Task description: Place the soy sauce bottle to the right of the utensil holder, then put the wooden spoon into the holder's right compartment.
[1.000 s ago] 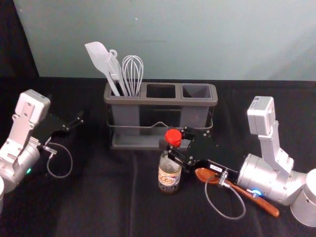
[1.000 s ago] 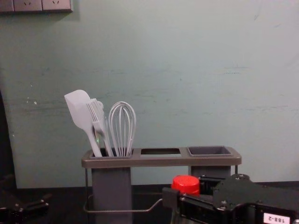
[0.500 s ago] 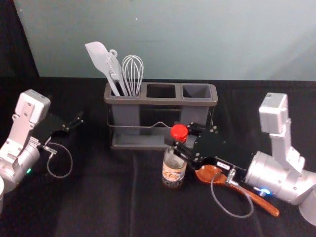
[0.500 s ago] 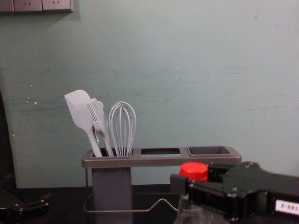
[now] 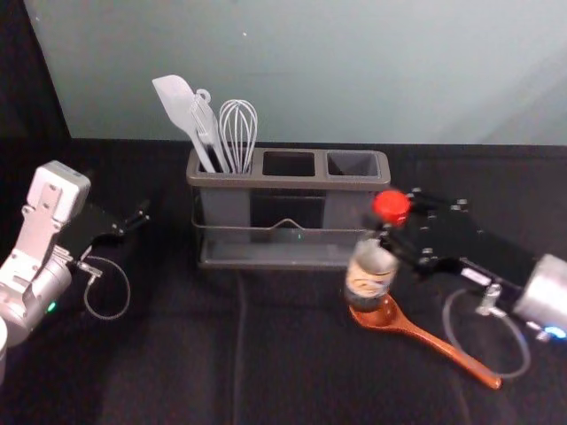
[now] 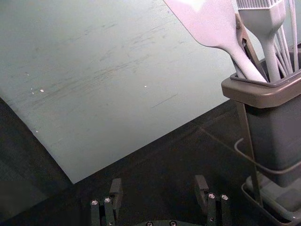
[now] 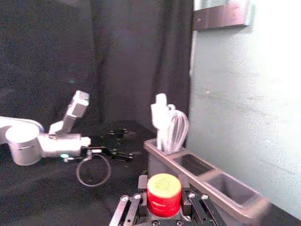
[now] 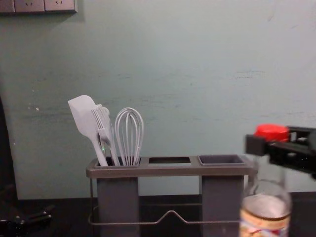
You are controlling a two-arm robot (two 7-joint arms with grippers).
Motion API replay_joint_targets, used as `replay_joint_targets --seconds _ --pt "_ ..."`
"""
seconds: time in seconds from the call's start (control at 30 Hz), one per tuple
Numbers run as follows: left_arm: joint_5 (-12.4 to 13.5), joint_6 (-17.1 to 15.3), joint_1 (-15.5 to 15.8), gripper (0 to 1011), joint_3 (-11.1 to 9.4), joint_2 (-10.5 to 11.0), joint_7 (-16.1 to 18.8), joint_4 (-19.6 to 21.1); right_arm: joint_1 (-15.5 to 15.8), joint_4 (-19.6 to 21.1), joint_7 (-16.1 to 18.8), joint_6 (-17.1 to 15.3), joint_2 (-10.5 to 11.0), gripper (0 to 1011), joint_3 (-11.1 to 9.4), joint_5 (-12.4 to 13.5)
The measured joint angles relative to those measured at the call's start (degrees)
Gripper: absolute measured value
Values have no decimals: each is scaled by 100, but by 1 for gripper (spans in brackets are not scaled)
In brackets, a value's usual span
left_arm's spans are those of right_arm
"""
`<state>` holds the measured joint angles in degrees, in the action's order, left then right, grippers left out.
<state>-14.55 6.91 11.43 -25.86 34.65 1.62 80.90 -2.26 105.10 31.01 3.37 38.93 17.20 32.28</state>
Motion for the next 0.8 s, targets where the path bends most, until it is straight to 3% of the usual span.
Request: replay_joint_targets --seconds 0.23,0.37,0.57,0.8 --pt "0 0 0 1005 0 0 0 0 329 -9 -45 180 238 386 -474 109" --pt "0 0 0 1005 0 0 0 0 413 -209 -56 340 287 386 -719 91" --pt "0 0 0 1005 0 0 0 0 256 -610 -32 456 173 386 -818 -20" --pt "0 0 0 1005 0 0 0 0 -74 -1111 50 636 -71 386 -729 -218"
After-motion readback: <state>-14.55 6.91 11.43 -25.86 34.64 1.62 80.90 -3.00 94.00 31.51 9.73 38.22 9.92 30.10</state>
